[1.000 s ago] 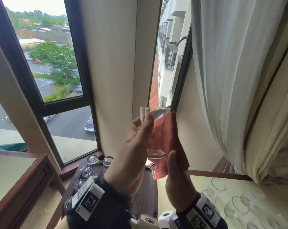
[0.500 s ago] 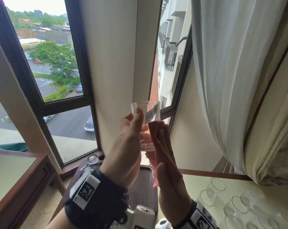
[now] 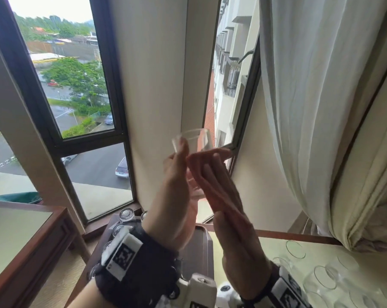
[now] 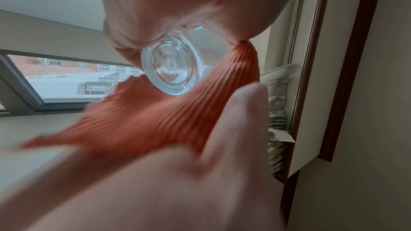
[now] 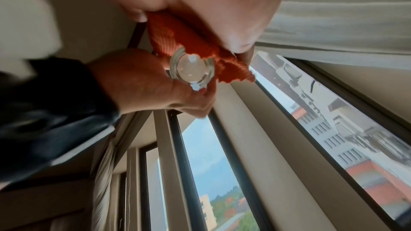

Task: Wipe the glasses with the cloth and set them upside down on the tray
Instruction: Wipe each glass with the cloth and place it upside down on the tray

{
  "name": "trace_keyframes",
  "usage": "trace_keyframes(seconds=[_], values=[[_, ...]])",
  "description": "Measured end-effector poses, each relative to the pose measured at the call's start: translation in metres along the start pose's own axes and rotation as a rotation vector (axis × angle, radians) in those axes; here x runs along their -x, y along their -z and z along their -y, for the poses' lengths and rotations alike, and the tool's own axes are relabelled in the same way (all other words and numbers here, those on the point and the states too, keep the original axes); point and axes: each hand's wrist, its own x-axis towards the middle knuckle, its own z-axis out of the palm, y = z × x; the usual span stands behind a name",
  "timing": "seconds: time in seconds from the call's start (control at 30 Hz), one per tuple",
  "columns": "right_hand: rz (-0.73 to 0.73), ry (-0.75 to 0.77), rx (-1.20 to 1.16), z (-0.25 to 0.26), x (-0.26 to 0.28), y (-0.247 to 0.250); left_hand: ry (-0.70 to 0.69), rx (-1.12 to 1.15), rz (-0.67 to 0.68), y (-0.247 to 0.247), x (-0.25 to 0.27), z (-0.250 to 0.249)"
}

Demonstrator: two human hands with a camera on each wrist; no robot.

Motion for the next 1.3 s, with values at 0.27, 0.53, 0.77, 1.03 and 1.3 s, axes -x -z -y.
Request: trace_keyframes(seconds=[0.27,0.53,0.77,1.03,1.3], values=[[-0.14,-0.229,-0.204,-0.017,0.011,-0.001,0.033,-0.12,0.073,0.004,0.004,0.002],[-0.088,-0.449,-0.274,-0.006,-0.019,0.025,0.017,-0.147,0.164,-0.009,0.022,0.014],[-0.082,-0.032,0.055,-0.019,0.019,-0.006,-0.02,0.0,0.017,0.003,0.006,0.003],[-0.187,-0.697,-0.227,-0.019,0.0,0.018,-0.093,-0.149,0.145,-0.009,0.015,0.02],[0.008,0.076,0.147,-0.002,0.001,0.0,-0.008,-0.088,-0.013,0.001,0.0,0.009]])
